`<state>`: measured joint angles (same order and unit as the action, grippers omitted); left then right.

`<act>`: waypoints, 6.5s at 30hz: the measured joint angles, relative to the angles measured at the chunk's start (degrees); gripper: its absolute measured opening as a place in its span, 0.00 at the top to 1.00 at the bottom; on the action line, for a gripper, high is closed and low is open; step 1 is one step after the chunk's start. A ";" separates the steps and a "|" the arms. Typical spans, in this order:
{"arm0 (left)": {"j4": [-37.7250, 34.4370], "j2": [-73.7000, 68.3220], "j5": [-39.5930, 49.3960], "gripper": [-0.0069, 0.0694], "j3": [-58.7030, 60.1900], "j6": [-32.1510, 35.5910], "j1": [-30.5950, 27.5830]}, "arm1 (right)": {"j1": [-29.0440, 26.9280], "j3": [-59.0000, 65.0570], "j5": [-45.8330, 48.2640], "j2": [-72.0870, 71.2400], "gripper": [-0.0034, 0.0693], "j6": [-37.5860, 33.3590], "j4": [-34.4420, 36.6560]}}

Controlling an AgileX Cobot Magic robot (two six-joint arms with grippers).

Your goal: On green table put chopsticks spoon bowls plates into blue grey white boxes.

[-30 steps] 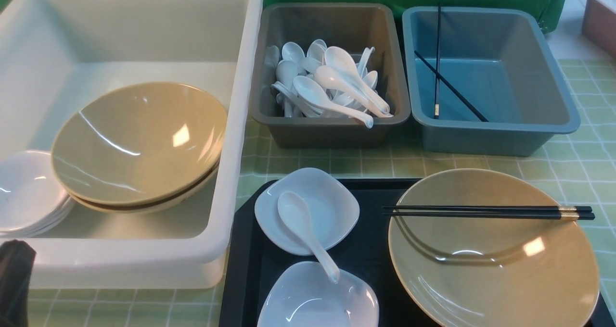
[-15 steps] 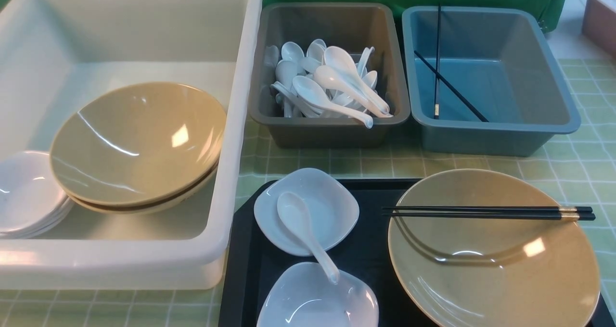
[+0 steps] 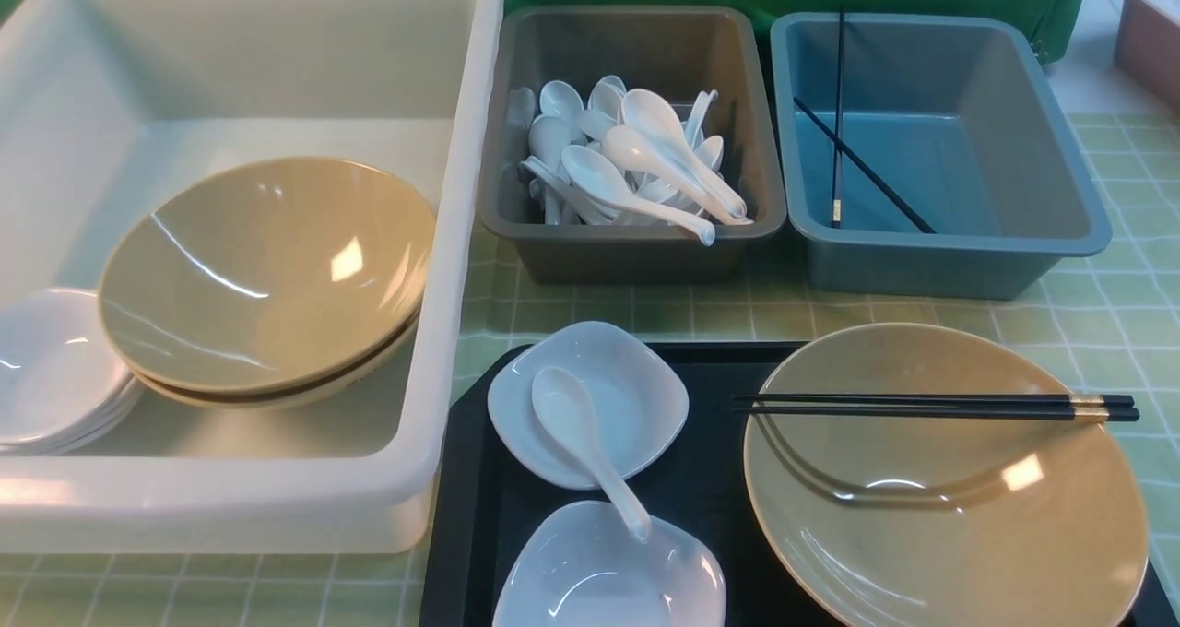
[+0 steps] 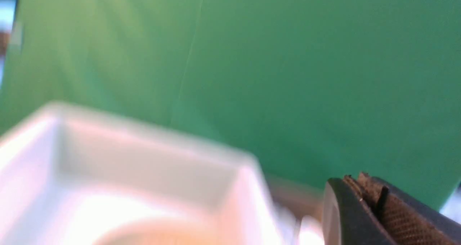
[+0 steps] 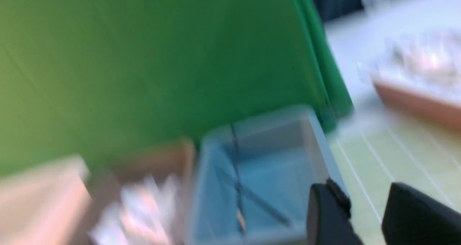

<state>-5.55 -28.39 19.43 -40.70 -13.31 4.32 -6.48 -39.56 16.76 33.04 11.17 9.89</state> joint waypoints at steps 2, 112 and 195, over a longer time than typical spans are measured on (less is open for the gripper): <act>-1.50 -4.16 6.09 0.91 -0.77 0.60 0.00 | 0.48 -1.38 0.56 3.79 0.63 -1.50 -0.06; -36.75 -11.98 17.84 0.91 0.58 51.37 23.65 | 11.03 -55.27 -5.89 90.03 0.78 -27.39 -6.51; -36.70 -80.36 25.36 0.27 -36.66 38.83 31.68 | 31.09 -18.60 31.41 17.91 0.92 -28.97 3.17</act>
<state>-42.25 -108.75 44.80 -77.37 25.52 36.00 24.61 -58.16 48.17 50.95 -17.81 13.06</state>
